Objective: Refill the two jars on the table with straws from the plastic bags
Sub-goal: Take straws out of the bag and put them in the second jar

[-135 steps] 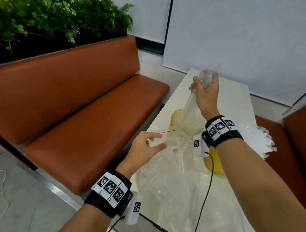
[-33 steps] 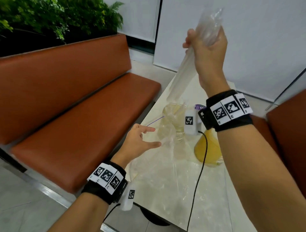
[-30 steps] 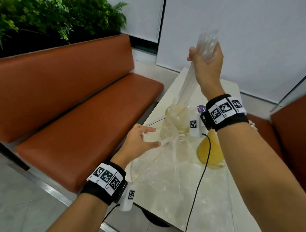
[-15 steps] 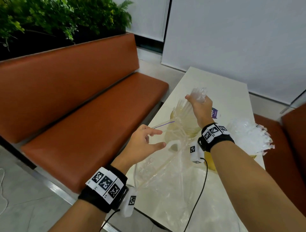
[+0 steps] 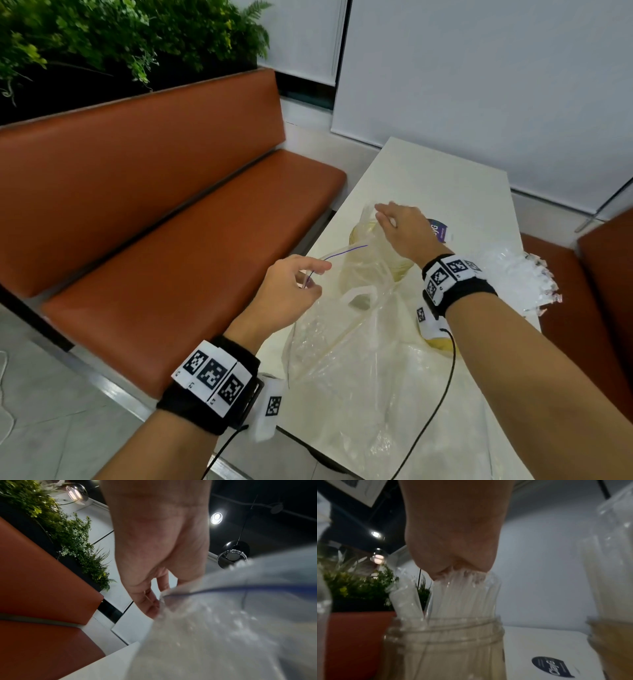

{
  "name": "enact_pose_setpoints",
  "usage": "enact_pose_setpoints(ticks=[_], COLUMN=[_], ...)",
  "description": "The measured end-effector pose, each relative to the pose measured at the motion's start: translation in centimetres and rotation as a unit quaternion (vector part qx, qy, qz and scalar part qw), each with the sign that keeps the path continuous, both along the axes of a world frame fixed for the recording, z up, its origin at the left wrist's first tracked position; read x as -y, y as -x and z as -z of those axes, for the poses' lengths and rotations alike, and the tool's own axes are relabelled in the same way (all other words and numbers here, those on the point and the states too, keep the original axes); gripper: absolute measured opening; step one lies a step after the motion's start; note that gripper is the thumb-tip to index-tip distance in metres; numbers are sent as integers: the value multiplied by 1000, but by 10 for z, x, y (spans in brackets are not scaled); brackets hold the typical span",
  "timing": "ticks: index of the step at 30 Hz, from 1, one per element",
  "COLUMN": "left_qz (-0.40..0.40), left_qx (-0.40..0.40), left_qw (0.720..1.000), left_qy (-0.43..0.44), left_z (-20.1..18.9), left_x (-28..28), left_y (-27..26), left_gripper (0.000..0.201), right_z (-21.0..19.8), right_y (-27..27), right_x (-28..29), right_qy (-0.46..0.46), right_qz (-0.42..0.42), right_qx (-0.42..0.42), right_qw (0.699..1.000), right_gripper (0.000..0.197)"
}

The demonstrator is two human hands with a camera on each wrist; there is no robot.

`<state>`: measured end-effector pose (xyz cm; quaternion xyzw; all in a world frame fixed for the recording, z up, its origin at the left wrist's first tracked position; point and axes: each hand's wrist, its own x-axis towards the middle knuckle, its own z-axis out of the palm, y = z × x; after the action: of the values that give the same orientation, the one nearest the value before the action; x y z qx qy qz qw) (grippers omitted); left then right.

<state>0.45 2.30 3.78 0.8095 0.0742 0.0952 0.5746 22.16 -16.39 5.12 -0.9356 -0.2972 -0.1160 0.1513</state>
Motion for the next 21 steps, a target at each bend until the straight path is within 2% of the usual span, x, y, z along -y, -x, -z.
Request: enact_pose_setpoints(ticks=[3, 5, 7, 8, 10, 12, 14, 17, 21], left_qz=[-7, -18, -25, -27, -29, -25, -21, -16, -19], left_qx=[-2, 6, 13, 18, 25, 34, 44, 70, 88], left_qw=[1000, 1000, 999, 999, 999, 999, 999, 997, 996], left_qy=[7, 8, 15, 16, 17, 16, 6, -5, -18], left_z=[-2, -3, -3, -3, -4, -7, -8, -9, -7], left_x=[-1, 0, 4, 6, 10, 14, 17, 22, 25], left_y=[0, -1, -2, -2, -3, -3, -2, -3, -2], left_gripper=[34, 30, 28, 27, 27, 28, 29, 32, 33], right_z=[-22, -44, -70, -82, -95, -88, -72, -45, -17], right_y=[11, 27, 55, 73, 104, 119, 127, 130, 131], right_x=[1, -3, -11, -14, -21, -25, -27, -27, -24], right_qy=[-52, -129, -191, -165, -6, 181, 304, 345, 306], right_qz=[10, -14, -79, -112, -150, -131, -92, -75, -91], right_qx=[29, 45, -23, -97, -206, -202, -197, -269, -310], right_qw=[998, 991, 978, 975, 967, 954, 927, 896, 896], right_gripper=[50, 39, 21, 16, 14, 19, 44, 76, 72])
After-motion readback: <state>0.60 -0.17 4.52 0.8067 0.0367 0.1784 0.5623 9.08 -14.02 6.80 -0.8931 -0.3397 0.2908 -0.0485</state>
